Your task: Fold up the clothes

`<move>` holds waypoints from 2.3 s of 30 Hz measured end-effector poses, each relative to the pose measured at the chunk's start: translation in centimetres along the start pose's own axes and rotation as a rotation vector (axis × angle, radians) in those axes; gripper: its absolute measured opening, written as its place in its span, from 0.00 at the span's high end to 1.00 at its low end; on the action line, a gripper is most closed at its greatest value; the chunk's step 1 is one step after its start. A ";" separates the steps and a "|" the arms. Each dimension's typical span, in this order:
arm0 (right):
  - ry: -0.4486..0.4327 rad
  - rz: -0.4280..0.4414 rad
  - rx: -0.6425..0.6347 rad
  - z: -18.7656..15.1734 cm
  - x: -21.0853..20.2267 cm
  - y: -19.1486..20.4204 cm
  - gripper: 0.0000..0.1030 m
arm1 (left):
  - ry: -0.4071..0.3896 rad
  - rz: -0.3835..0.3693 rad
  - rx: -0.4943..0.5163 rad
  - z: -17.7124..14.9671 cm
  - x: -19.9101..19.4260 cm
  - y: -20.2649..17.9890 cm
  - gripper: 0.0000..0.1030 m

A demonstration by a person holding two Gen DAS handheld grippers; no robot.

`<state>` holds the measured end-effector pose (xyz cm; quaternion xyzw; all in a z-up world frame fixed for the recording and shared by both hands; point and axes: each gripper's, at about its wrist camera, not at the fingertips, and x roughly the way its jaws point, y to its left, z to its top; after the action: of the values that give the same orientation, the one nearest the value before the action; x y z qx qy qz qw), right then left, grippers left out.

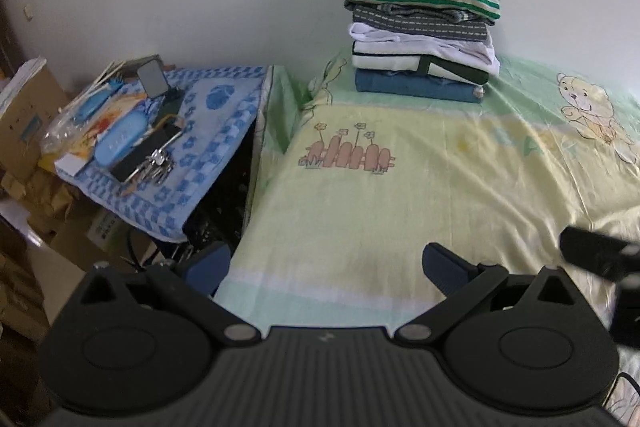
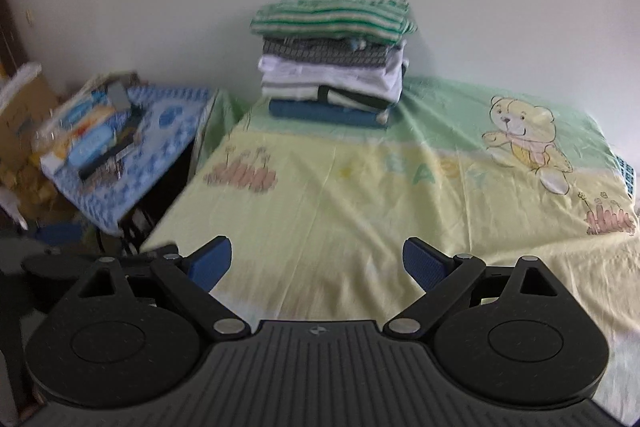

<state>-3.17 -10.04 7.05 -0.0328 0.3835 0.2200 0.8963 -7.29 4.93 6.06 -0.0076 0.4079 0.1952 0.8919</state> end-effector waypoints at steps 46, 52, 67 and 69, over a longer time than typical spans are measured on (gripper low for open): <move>-0.007 -0.328 0.159 -0.4 2.8 2.8 0.11 | 0.052 -0.139 0.104 2.9 5.0 1.6 0.01; -0.032 -0.326 0.109 1.3 4.1 2.8 0.11 | 0.048 -0.085 0.052 3.3 4.8 2.2 0.01; -0.065 -0.291 0.104 1.9 4.0 2.3 0.11 | 0.053 -0.058 0.033 2.9 3.8 2.0 0.01; -0.072 -0.289 0.105 1.9 3.8 2.4 0.11 | 0.049 -0.064 0.037 2.8 3.6 1.9 0.01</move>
<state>-0.56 -6.07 5.99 -0.0330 0.3536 0.0694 0.9323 -3.80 8.43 5.61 -0.0088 0.4328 0.1587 0.8874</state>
